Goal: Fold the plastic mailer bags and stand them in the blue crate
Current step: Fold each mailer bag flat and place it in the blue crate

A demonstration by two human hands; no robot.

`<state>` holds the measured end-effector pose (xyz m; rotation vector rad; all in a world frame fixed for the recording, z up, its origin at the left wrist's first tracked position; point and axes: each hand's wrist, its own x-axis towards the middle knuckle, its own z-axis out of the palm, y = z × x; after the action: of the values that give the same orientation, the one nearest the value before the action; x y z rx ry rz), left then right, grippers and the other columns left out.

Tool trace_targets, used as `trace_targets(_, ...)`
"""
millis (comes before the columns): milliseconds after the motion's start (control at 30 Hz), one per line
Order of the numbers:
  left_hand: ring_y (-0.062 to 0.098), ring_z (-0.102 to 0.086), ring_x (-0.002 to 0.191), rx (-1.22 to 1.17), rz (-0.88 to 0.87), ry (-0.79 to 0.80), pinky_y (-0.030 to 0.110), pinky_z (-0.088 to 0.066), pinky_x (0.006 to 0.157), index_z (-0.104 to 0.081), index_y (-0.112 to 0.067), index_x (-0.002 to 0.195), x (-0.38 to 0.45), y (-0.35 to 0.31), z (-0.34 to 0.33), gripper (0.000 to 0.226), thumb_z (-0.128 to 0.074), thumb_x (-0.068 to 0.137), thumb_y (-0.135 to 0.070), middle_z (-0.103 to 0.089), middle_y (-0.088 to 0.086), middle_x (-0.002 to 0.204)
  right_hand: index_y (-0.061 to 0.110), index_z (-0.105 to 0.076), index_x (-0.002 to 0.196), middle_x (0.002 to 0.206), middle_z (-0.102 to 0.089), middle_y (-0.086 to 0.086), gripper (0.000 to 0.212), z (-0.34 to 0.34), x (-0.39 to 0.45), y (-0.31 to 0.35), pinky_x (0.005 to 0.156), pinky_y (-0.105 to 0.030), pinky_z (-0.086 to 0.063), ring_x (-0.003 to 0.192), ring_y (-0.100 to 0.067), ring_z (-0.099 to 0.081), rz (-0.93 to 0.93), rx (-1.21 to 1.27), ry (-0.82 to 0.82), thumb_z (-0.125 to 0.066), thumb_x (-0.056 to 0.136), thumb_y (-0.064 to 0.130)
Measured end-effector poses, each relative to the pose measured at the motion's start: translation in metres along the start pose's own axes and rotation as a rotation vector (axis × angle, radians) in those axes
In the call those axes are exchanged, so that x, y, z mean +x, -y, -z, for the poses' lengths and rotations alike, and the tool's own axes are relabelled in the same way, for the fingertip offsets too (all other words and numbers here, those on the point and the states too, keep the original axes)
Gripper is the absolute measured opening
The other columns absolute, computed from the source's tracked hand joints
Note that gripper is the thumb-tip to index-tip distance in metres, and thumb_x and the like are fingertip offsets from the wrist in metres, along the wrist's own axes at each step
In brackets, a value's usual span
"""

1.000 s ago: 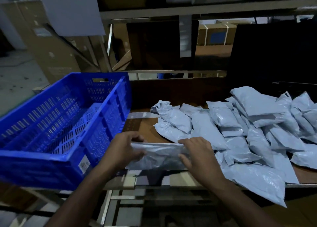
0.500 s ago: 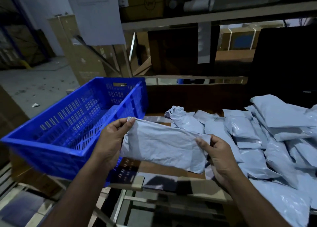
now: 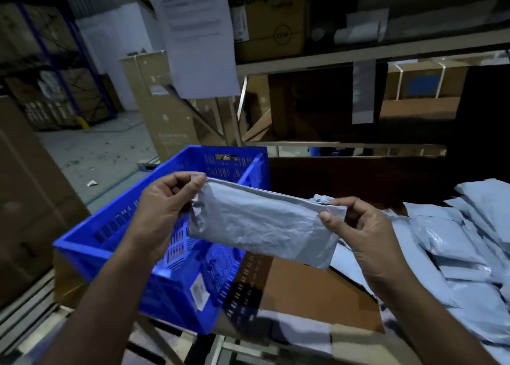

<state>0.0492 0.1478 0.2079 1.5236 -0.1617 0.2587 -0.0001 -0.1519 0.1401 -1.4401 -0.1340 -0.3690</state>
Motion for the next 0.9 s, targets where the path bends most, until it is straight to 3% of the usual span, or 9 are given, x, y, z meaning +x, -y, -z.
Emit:
trace_targets(100, 0.008, -0.066, 0.071, 0.052, -0.075, 0.015, 0.019, -0.058, 0.071, -0.071, -0.008, 0.096, 0.024, -0.011, 0.041, 0.028, -0.076, 0.073, -0.024, -0.074, 0.000, 0.079, 0.015, -0.073, 0.102, 0.096, -0.076, 0.000, 0.017, -0.034, 0.019, 0.016, 0.070, -0.036, -0.063, 0.089, -0.018, -0.073, 0.080, -0.105, 0.070, -0.073, 0.085, 0.013)
trace_targets(267, 0.006, -0.064, 0.073, 0.247, -0.185, 0.040, 0.017, -0.058, 0.073, -0.068, -0.009, 0.093, 0.090, -0.014, 0.111, 0.006, -0.068, 0.087, -0.011, -0.072, -0.003, 0.076, 0.020, -0.072, 0.107, 0.098, -0.075, 0.007, 0.019, -0.105, 0.063, 0.026, 0.062, -0.030, -0.062, 0.092, -0.009, -0.073, 0.157, -0.298, 0.160, -0.072, 0.088, 0.016)
trace_targets(367, -0.002, -0.060, 0.062, 0.396, -0.224, 0.068, 0.011, -0.051, 0.060, -0.066, -0.002, 0.097, 0.138, -0.007, 0.147, 0.003, -0.063, 0.095, 0.000, -0.066, 0.003, 0.074, 0.024, -0.072, 0.104, 0.097, -0.074, 0.007, 0.016, -0.152, 0.101, 0.022, 0.061, -0.032, -0.062, 0.088, -0.006, -0.072, 0.177, -0.436, 0.143, -0.073, 0.090, 0.017)
trace_targets(467, 0.000, -0.058, 0.051, 0.482, -0.165, 0.109, 0.013, -0.048, 0.049, -0.060, 0.001, 0.101, 0.182, 0.012, 0.171, 0.003, -0.057, 0.100, 0.000, -0.061, 0.011, 0.072, 0.029, -0.073, 0.099, 0.094, -0.072, 0.013, 0.015, -0.190, 0.148, 0.002, 0.073, -0.033, -0.059, 0.085, -0.003, -0.068, 0.249, -0.789, 0.096, -0.076, 0.088, 0.020)
trace_targets(600, 0.009, -0.064, 0.052, 0.453, 0.003, 0.240, 0.025, -0.057, 0.056, -0.051, -0.010, 0.092, 0.240, 0.059, 0.186, 0.020, -0.059, 0.096, 0.007, -0.060, 0.015, 0.074, 0.028, -0.073, 0.102, 0.101, -0.073, 0.008, 0.018, -0.226, 0.194, -0.031, 0.080, -0.033, -0.053, 0.096, -0.013, -0.066, 0.152, -1.246, 0.123, -0.072, 0.085, 0.025)
trace_targets(667, 0.018, -0.064, 0.058, 0.612, 0.032, 0.343, 0.036, -0.058, 0.066, -0.059, -0.014, 0.091, 0.263, 0.083, 0.188, 0.024, -0.074, 0.087, 0.003, -0.065, 0.013, 0.075, 0.029, -0.072, 0.099, 0.100, -0.072, 0.006, 0.016, -0.240, 0.205, -0.047, 0.074, -0.033, -0.052, 0.094, -0.018, -0.066, 0.083, -1.397, 0.143, -0.069, 0.084, 0.023)
trace_targets(800, 0.013, -0.068, 0.065, 1.159, -0.147, 0.452, 0.030, -0.054, 0.063, -0.071, -0.020, 0.075, 0.285, 0.118, 0.180, 0.011, -0.081, 0.080, -0.024, -0.072, -0.003, 0.066, 0.025, -0.069, 0.099, 0.104, -0.070, 0.001, 0.012, -0.257, 0.221, -0.076, 0.071, -0.032, -0.046, 0.101, -0.024, -0.063, 0.030, -1.689, 0.234, -0.066, 0.088, 0.024)
trace_targets(900, 0.021, -0.069, 0.089, 1.416, -0.259, 0.437, 0.030, -0.046, 0.064, -0.072, -0.022, 0.087, 0.294, 0.138, 0.166, 0.012, -0.074, 0.083, -0.033, -0.074, -0.001, 0.089, 0.022, -0.069, 0.103, 0.111, -0.068, -0.007, 0.016, -0.266, 0.231, -0.098, 0.074, -0.034, -0.044, 0.106, -0.029, -0.061, -0.047, -1.802, 0.294, -0.063, 0.088, 0.018)
